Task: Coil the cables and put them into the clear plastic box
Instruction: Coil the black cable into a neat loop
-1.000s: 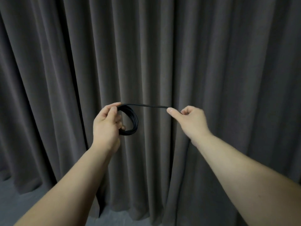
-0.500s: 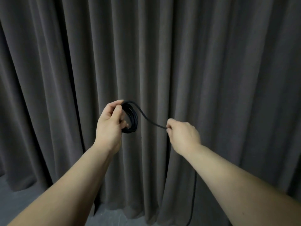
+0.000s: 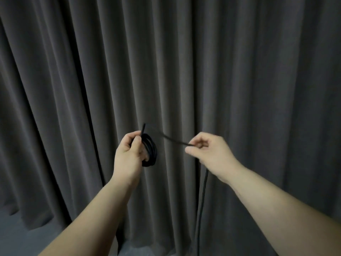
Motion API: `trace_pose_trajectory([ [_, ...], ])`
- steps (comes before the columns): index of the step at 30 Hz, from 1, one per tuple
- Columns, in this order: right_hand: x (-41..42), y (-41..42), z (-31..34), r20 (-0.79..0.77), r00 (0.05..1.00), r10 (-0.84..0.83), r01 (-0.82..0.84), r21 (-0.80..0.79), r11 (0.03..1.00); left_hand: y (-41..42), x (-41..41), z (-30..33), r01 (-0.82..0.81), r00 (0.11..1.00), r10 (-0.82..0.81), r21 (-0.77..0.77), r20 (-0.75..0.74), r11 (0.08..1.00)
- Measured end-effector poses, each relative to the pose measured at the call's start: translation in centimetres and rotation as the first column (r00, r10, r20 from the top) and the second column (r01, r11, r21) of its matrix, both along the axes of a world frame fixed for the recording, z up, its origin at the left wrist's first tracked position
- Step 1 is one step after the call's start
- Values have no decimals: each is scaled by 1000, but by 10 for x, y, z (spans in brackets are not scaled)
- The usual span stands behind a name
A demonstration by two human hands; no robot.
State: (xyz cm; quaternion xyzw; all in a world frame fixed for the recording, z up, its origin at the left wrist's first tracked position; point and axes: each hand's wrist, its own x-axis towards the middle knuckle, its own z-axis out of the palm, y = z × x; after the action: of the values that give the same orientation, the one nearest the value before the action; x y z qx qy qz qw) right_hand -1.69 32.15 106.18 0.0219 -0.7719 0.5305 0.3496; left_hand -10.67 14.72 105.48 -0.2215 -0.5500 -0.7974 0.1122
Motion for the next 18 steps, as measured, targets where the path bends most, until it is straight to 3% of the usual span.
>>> trace_pose_trajectory([
  [2, -1, 8, 1, -42, 997, -63, 52, -221, 974, -5, -3, -2, -27, 1000, 27, -9, 11, 1000],
  [5, -3, 8, 4, -12, 995, -101, 93, -277, 956, -6, -5, -6, -55, 998, 54, -64, -16, 996],
  [10, -4, -3, 7, 216, 975, 42, 75, -504, 861, -1, 0, -8, -38, 998, 34, -80, -55, 996],
  [12, -3, 0, 7, 346, 937, 50, 136, -492, 860, -4, -1, -7, -20, 999, 18, -51, -38, 998],
  [15, -1, 9, 0, 480, 877, -4, 173, -308, 935, -9, -4, -3, -5, 1000, 5, 21, 11, 1000],
  [18, -2, 12, -1, 386, 914, 126, 85, -485, 870, -11, -3, -2, -21, 999, 19, 35, 46, 999],
])
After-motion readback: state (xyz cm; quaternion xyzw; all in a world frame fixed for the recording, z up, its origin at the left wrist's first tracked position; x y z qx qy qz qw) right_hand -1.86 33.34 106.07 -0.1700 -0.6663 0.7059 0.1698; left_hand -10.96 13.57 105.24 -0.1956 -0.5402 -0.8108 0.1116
